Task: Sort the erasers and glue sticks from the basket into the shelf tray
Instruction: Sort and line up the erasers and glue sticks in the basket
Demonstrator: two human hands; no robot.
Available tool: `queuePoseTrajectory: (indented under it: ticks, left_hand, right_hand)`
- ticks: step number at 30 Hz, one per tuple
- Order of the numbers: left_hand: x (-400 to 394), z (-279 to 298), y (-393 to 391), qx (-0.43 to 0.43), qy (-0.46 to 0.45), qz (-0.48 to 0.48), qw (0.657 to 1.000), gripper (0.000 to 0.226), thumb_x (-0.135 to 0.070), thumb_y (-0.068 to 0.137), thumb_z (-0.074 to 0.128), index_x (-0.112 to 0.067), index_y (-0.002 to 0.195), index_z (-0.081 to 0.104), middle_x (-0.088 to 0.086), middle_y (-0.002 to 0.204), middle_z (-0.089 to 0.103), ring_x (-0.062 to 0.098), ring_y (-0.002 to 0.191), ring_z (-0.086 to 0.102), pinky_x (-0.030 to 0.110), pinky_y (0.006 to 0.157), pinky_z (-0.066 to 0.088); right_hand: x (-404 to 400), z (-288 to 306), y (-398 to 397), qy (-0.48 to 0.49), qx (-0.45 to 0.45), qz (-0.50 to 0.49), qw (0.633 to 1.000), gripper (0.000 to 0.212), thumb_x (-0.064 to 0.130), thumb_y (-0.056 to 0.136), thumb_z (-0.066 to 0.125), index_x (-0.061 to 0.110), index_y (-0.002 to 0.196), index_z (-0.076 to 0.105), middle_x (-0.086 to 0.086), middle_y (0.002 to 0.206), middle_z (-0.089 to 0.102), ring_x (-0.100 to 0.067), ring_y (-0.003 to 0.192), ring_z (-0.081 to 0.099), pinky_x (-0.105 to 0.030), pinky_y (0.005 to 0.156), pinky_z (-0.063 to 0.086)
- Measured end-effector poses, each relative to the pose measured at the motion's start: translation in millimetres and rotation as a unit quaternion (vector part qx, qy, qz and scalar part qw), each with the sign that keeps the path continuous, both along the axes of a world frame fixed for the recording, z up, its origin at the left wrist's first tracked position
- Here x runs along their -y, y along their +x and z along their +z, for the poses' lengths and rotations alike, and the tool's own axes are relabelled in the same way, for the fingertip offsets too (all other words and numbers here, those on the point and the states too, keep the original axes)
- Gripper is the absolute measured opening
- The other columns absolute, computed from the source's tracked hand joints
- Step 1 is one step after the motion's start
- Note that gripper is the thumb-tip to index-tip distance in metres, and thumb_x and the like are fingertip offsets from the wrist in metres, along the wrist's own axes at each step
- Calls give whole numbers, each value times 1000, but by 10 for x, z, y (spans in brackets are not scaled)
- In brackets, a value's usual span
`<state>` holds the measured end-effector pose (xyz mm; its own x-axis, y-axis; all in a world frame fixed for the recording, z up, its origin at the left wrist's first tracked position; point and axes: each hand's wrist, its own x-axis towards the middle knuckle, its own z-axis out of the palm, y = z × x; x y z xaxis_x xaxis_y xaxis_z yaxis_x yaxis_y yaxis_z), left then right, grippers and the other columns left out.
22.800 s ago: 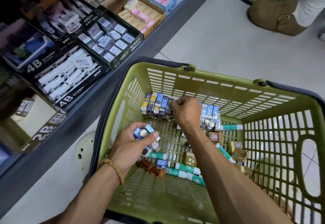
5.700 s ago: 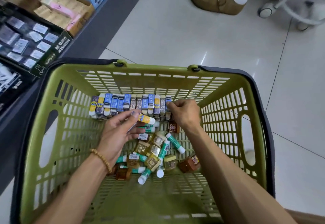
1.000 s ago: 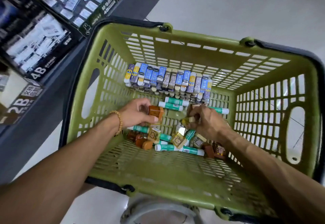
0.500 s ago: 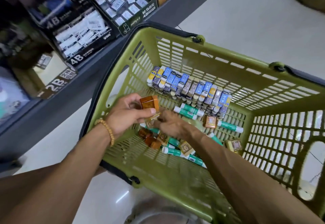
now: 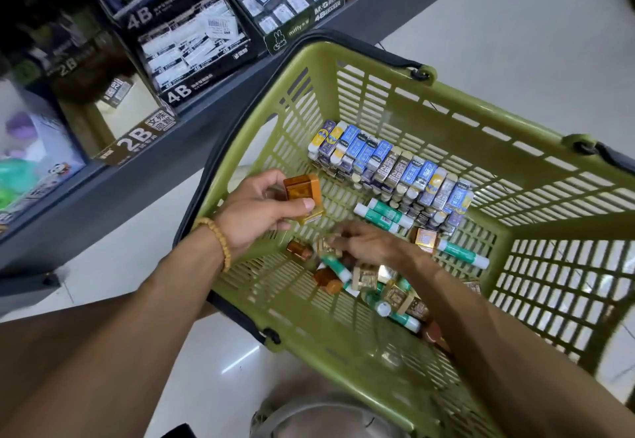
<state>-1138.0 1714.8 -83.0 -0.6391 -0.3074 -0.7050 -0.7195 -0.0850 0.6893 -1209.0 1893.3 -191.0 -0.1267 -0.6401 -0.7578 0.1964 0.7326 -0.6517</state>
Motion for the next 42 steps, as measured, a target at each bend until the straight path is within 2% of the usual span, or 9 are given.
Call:
queuePoseTrajectory:
  ticks: [6,10,14,18,22,26,30,33,42]
  left_hand:
    - [-6,-12,-18,1,9,9,1000,21,-11,77,76,-16,86,58,6,98,68,13,81,64,28,71,50]
    - [-15,13,-16,-13,37,32,999,24,-15,69,76,-17,83,56,6,98,67,13,80,64,25,67,49]
    - [-9,0,-16,4,22,21,1000,21,-10,77,75,-16,87,57,7,102,67,14,84,64,27,71,49]
    - [-10,6,-22,5,24,26,999,27,-17,69,78,-16,88,58,4,99,68,14,84,64,27,71,49]
    - [-19,29,-24,4,32,28,999,43,-25,58,77,-13,94,59,3,99,67,13,83,63,28,71,49]
    - [-20,25,-19,10,26,24,999,41,-22,62,78,-11,97,60,4,100,67,14,83,63,28,71,49]
    - [-12,13,-14,11,21,16,1000,46,-28,59,78,-12,98,60,8,102,68,14,83,66,26,69,49]
    - [-7,19,-17,15,21,8,1000,44,-29,57,76,-14,95,59,5,98,67,12,78,65,26,67,49]
    - [3,312,273,9,-46,5,999,35,-24,66,78,-9,91,59,15,94,69,16,77,63,31,72,52]
  right_hand:
    - [412,-64,104,-79,-79,-78,991,21,37,100,53,23,116,54,-5,111,65,-21,102,62,-50,92,51]
    - [524,-171,222,-76,-33,-10,996,26,35,102,51,23,123,58,1,120,66,-18,112,59,-42,102,45]
    - [462,-188,207,-42,-6,0,999,27,43,95,57,26,116,61,1,112,68,-17,104,64,-44,97,49]
    - [398,-135,113,-32,21,-10,999,23,29,101,56,12,116,59,-9,99,73,-16,75,68,-27,61,54]
    - [401,-145,103,-25,-108,-54,992,17,23,98,63,6,98,64,-13,90,69,-28,82,66,-39,73,55]
    - [508,-129,152,-9,-186,-15,982,25,19,97,62,18,72,57,4,73,57,-10,66,54,-19,62,38]
    - [665,-194,228,-4,-270,-31,962,9,19,90,69,11,93,65,2,79,57,-16,74,55,-21,69,39]
    - [595,-195,215,-34,-249,-56,966,25,16,90,66,23,72,52,7,67,57,-14,61,56,-18,57,39]
    - [257,-217,329,-34,-256,108,960,25,41,82,77,23,91,63,5,81,65,-17,75,62,-25,57,40]
